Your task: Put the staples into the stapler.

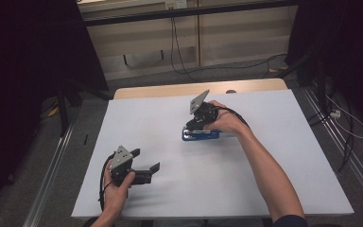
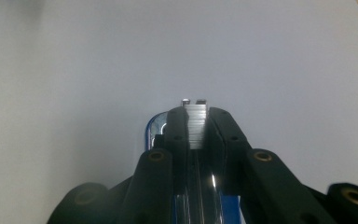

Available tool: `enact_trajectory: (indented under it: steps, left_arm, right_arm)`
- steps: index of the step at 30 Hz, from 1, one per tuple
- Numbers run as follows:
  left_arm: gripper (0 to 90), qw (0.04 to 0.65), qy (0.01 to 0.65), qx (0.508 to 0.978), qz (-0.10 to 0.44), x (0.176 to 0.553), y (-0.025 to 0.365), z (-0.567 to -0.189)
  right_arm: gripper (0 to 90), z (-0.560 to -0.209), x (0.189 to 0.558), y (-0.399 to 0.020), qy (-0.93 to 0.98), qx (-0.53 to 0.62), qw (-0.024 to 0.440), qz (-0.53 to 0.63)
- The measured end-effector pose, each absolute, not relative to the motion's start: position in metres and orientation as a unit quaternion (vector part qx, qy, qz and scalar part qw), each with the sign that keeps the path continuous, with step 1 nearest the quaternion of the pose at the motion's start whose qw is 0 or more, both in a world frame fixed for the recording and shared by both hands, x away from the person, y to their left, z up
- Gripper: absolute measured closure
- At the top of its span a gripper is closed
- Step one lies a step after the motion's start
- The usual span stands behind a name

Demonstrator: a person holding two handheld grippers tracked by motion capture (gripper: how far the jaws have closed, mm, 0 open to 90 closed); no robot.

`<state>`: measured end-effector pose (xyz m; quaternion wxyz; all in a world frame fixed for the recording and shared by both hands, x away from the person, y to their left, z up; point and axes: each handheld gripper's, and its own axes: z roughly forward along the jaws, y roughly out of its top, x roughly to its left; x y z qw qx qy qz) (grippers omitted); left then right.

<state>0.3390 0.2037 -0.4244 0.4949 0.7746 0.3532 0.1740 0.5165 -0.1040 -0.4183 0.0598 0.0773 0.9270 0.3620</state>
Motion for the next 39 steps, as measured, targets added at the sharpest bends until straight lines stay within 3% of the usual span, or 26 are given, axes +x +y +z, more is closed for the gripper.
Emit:
enact_trajectory:
  steps: [7, 15, 18, 33, 39]
  left_arm:
    - [4.9, 0.495, 0.353, 0.775, 0.173, 0.339, 0.204, -0.424]
    - [4.9, 0.496, 0.355, 0.773, 0.172, 0.34, 0.204, -0.425]
    - [4.9, 0.495, 0.354, 0.775, 0.172, 0.34, 0.203, -0.425]
    - [4.9, 0.49, 0.358, 0.776, 0.174, 0.34, 0.204, -0.426]
    - [4.9, 0.49, 0.359, 0.775, 0.176, 0.341, 0.204, -0.426]
  right_arm:
    - [73.8, -0.421, 0.516, -0.103, 0.928, 0.088, 0.057, 0.358]
    - [54.6, -0.42, 0.516, -0.105, 0.916, 0.126, 0.062, 0.376]
    - [51.9, -0.42, 0.515, -0.107, 0.909, 0.14, 0.067, 0.386]
    - [20.4, -0.425, 0.504, -0.127, 0.87, 0.239, 0.093, 0.421]
    - [13.0, -0.421, 0.5, -0.136, 0.849, 0.271, 0.111, 0.44]
